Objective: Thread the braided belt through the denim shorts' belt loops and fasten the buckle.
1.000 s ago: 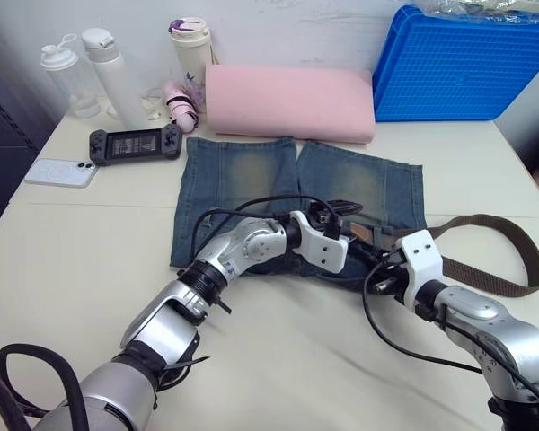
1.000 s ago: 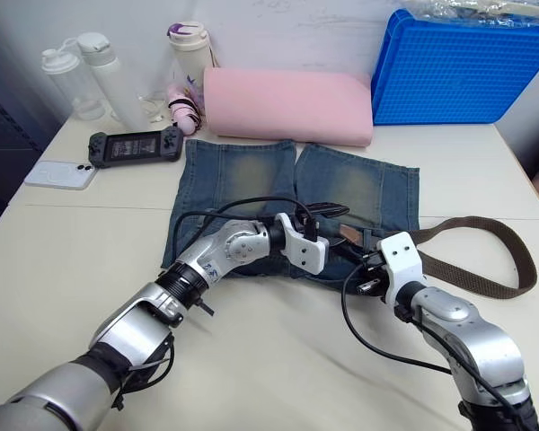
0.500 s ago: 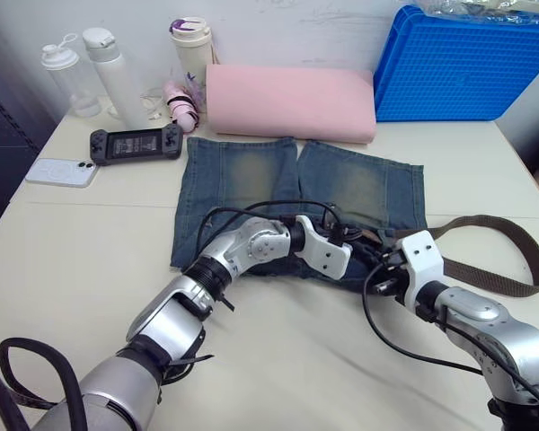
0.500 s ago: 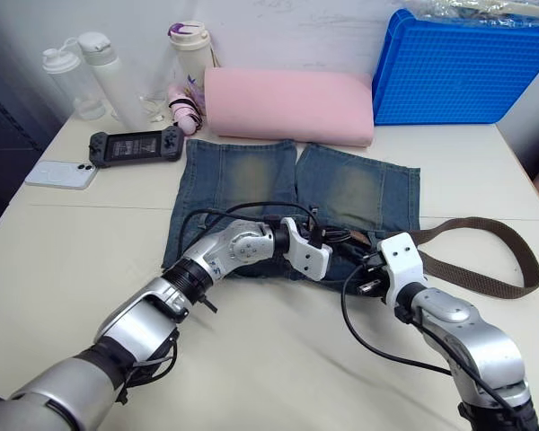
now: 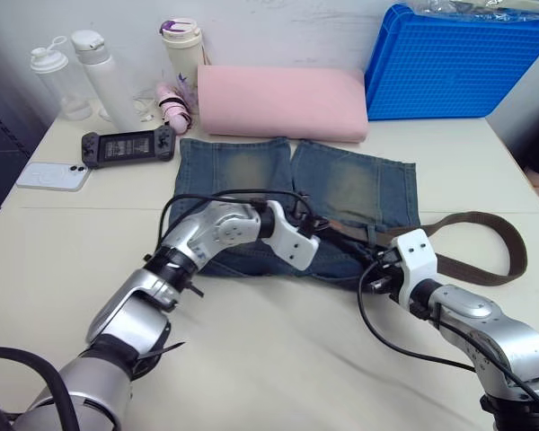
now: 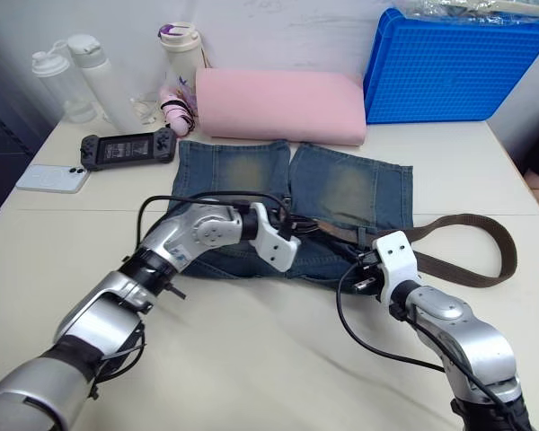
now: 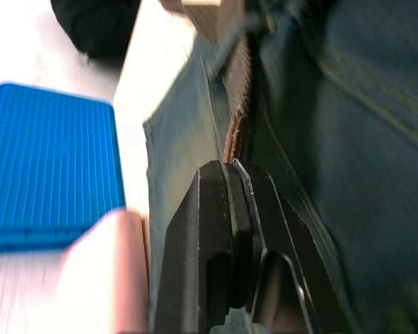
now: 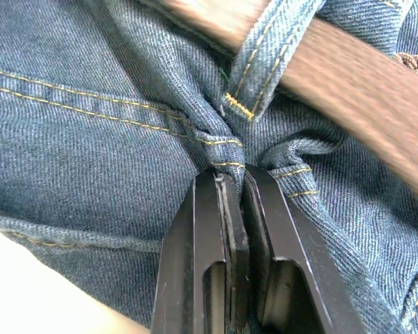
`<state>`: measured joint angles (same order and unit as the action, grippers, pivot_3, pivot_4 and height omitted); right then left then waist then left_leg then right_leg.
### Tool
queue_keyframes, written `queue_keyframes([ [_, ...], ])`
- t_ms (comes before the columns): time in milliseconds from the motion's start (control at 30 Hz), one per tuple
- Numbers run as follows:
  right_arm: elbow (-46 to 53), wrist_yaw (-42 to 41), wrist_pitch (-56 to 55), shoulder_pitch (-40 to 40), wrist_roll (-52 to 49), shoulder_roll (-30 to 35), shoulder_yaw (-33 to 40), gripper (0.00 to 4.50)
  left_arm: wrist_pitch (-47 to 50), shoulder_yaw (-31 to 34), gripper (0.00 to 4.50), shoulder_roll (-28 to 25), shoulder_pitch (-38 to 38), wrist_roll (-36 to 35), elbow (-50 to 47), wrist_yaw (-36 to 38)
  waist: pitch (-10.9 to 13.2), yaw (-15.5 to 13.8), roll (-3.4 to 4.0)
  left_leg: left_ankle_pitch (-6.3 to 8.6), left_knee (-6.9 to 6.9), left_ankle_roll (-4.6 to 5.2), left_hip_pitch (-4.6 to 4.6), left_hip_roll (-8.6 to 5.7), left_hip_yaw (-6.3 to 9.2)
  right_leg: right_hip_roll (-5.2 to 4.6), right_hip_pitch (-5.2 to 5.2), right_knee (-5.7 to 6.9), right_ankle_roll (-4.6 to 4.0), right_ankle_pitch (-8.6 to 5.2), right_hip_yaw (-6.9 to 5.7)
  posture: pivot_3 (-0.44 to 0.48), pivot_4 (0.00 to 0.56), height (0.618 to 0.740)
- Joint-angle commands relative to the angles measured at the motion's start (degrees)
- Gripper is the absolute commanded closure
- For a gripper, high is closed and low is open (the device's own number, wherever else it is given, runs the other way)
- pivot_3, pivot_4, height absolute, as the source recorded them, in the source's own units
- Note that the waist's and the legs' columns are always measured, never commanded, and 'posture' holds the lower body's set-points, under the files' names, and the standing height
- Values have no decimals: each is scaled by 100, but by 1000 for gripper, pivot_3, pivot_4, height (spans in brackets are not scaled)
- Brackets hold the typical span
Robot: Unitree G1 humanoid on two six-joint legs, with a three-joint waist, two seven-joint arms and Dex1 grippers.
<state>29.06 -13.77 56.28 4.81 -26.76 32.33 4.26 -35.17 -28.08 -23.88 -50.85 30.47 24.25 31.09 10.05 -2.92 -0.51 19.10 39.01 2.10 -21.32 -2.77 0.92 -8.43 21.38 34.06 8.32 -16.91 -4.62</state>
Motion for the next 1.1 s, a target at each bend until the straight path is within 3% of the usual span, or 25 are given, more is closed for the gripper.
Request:
queue_keyframes([
  [33, -578, 20, 384, -137, 217, -11, -260, 4500, 559, 370, 4453, -319, 231, -282, -1159, 475, -4, 8, -7, 0, 3, 0, 0, 0, -1, 0, -1, 0, 0, 0, 1, 0, 150, 740],
  [233, -692, -116, 360, -20, 275, 29, -332, 4500, 1271, 701, 4453, -748, 667, -406, -2064, 924, -25, 52, -10, 2, 3, -4, 6, 5, -1, 2, -2, 1, 0, 0, 7, 0, 150, 740],
  [333, -706, -181, 355, 16, 286, 51, -335, 4500, 1701, 798, 4453, -900, 987, -130, -2145, 866, -34, 95, -10, 3, 0, -4, 9, 5, -1, 2, -2, 1, 0, 0, 8, 0, 150, 740],
  [500, -641, -243, 390, 16, 228, 50, -266, 4500, 2180, 947, 4453, -716, 1339, -311, -2319, 754, -36, 111, -13, 6, -2, -1, 6, 5, 3, 4, -1, 2, 0, 0, 8, 0, 150, 740],
  [633, -573, -387, 304, 55, 162, 120, -135, 4500, 2643, 1183, 3177, -634, 1412, -682, -2232, 900, -36, 125, -13, 9, -1, -2, 6, 5, 3, 2, 0, 2, 0, 0, 10, 0, 150, 740],
  [800, -234, -949, -319, 101, 18, 394, 285, 4500, 3311, 1697, 981, -563, 1546, -2049, -2158, 1602, -22, 122, 11, 13, -4, -1, 0, 6, 5, 1, 9, 1, 0, 0, 9, 0, 150, 740],
  [833, -176, -1067, -418, 83, -28, 440, 400, 3662, 3473, 1812, 571, -556, 1574, -2253, -2164, 1673, -17, 120, 19, 16, -4, 1, -1, 5, 6, 1, 9, 1, 0, 0, 9, 0, 150, 740],
  [867, -68, -1224, -477, 60, -124, 519, 556, 3328, 3686, 1932, 119, -568, 1607, -2432, -2156, 1728, -15, 121, 23, 17, -4, 3, -6, 3, 6, -1, 13, 1, 0, 0, 9, 0, 150, 740],
  [900, 104, -1524, -571, 20, -271, 680, 681, 2921, 3917, 2096, 0, -564, 1689, -2699, -2122, 1800, -13, 123, 25, 18, -3, 4, -10, 2, 6, -1, 17, 1, 0, 0, 9, 0, 150, 740],
  [967, 529, -2210, -831, -27, -515, 1110, 837, 1857, 4231, 2319, 0, -686, 1953, -3124, -2133, 2046, 0, 144, 47, 20, -3, 8, -13, 1, 2, -1, 18, -3, 0, 0, 9, 0, 150, 740],
  [1100, 831, -2516, -1282, -71, -196, 1585, 544, 40, 4825, 2559, 0, -758, 2235, -3716, -2510, 2293, 4, 163, 51, 21, -8, 3, -9, 14, -1, 9, 18, -9, 0, 0, 5, 0, 150, 740],
])
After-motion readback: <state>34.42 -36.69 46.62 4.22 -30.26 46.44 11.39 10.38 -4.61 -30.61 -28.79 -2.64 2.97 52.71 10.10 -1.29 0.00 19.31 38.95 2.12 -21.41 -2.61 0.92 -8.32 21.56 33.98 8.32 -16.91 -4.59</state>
